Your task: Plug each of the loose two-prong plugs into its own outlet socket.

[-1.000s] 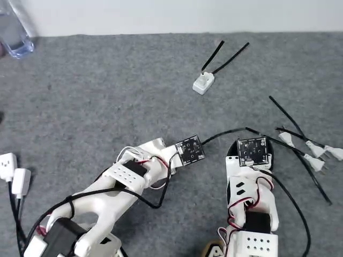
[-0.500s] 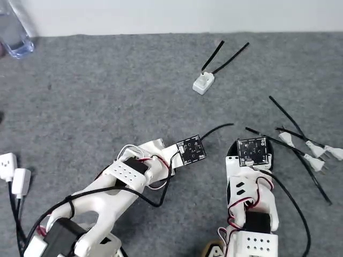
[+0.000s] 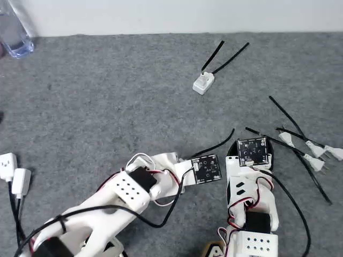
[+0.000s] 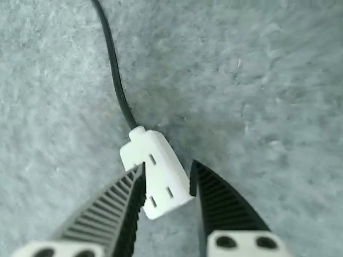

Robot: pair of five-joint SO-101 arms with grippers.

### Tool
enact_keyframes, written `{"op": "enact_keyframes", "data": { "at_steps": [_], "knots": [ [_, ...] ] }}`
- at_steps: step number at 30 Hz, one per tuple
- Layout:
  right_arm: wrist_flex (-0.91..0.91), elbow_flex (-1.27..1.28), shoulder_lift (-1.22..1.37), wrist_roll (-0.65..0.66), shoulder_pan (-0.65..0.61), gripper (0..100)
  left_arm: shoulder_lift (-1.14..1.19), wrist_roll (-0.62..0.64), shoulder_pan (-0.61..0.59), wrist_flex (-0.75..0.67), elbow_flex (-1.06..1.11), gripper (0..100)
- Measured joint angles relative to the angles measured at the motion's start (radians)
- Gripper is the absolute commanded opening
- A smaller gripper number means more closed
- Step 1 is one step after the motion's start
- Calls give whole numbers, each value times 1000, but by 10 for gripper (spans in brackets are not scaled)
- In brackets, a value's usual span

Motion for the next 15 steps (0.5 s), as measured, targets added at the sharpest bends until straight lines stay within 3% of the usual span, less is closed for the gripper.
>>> {"op": "enact_keyframes", "data": {
  "at_steps": [6,9,12,15],
  "knots": [
    [0,0,0,0,0,230,-35,15,0,41,12,122],
    [0,0,0,0,0,230,-37,15,0,-14,68,116],
    [0,0,0,0,0,230,-38,15,0,-61,98,1],
    [0,0,0,0,0,230,-48,92,44,-48,92,21]
  ]
}}
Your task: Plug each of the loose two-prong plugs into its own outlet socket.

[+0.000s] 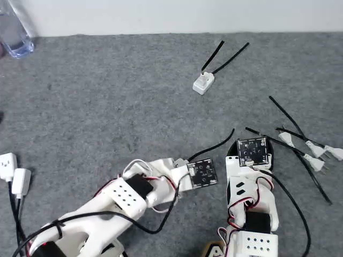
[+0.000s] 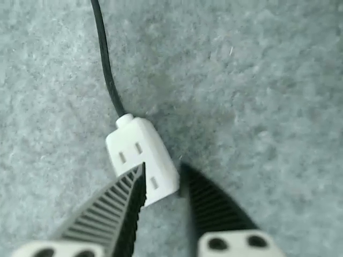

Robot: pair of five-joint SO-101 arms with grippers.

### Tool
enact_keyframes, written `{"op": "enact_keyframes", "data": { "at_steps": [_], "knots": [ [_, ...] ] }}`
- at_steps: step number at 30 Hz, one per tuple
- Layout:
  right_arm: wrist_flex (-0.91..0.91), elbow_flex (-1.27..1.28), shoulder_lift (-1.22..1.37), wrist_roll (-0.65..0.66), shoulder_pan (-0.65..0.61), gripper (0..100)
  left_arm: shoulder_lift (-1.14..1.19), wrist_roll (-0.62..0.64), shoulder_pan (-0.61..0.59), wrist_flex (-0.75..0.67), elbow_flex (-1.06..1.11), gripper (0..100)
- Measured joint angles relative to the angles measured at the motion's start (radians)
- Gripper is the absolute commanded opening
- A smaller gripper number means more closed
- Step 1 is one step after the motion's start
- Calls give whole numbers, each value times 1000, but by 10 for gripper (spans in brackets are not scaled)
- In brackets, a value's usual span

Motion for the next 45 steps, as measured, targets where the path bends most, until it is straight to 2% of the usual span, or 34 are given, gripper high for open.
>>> {"op": "enact_keyframes", "data": {
  "at_steps": [4,7,12,22,27,31,38,45],
  "knots": [
    [0,0,0,0,0,230,0,166,34,18,-43,12],
    [0,0,0,0,0,230,0,269,-15,-2,-49,12],
    [0,0,0,0,0,230,0,365,-48,5,-49,12],
    [0,0,0,0,0,230,69,462,-26,18,-77,12],
    [0,0,0,0,-2,230,269,473,-26,20,-181,12],
    [0,0,0,0,-2,230,400,473,-23,80,-318,12],
    [0,0,0,0,-2,230,496,476,-17,169,-439,12],
    [0,0,0,0,-2,230,417,503,123,199,-400,12]
  ]
}}
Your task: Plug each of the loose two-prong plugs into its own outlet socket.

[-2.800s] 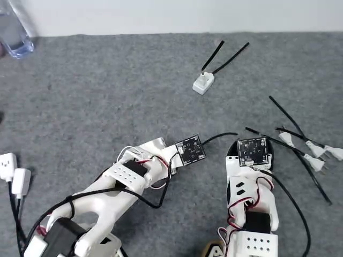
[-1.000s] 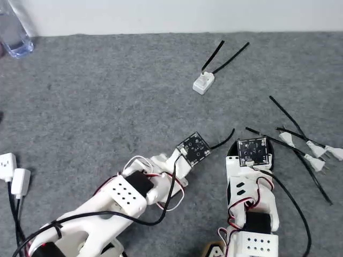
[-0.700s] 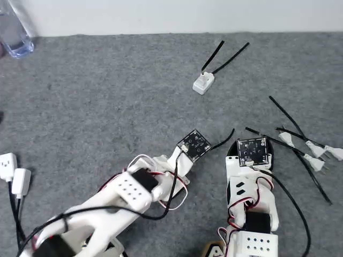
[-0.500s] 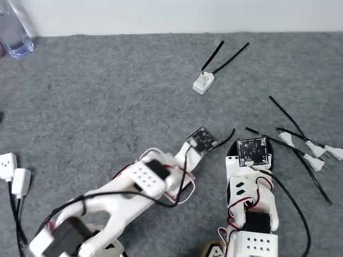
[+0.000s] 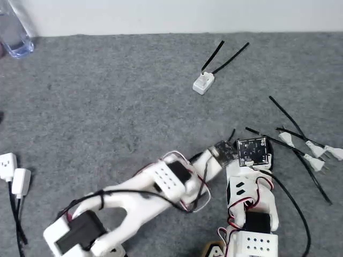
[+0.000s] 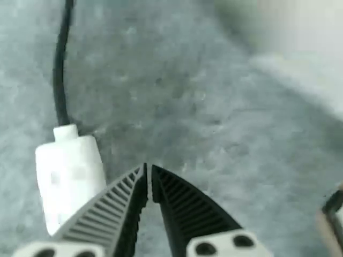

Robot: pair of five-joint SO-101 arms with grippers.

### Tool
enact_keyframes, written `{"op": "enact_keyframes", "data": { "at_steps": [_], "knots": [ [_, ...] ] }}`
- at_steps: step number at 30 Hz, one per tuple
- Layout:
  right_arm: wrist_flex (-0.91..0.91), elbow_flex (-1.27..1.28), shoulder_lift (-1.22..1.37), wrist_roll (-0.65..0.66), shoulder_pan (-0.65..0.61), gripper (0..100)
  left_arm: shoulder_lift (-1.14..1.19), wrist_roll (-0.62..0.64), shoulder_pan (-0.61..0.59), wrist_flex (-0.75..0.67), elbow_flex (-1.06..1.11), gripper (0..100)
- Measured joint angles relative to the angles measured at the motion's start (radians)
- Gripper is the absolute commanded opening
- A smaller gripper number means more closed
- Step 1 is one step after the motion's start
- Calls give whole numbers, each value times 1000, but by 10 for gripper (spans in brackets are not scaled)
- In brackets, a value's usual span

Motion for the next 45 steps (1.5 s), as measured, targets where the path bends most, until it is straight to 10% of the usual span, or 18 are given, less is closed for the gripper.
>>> {"op": "enact_keyframes", "data": {
  "at_steps": [45],
  "knots": [
    [0,0,0,0,0,230,175,-2,-285,103,-83,12]
  ]
}}
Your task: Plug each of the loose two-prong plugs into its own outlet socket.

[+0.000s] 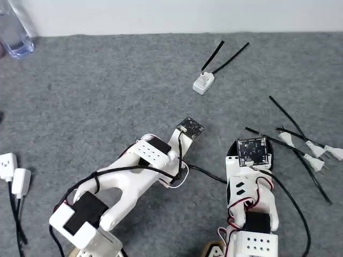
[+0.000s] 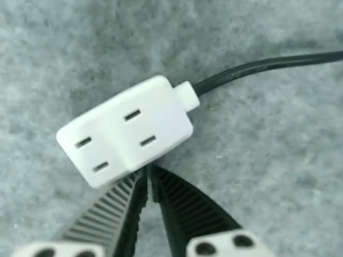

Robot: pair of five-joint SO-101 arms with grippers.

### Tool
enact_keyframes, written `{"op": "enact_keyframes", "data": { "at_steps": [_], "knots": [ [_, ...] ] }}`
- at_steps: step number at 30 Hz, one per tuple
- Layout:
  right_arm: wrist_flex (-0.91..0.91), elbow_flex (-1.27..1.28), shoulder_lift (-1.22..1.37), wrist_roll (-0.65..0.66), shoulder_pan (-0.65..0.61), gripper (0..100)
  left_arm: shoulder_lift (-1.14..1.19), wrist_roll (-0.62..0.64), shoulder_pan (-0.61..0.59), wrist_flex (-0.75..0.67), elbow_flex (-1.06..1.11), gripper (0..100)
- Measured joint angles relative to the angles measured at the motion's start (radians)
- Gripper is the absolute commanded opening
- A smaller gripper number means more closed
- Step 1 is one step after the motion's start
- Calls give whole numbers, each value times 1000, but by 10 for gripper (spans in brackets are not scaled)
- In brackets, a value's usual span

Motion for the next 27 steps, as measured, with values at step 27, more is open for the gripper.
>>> {"op": "enact_keyframes", "data": {
  "at_steps": [27],
  "knots": [
    [77,0,0,25,-41,234,-448,-144,-118,238,-114,14]
  ]
}}
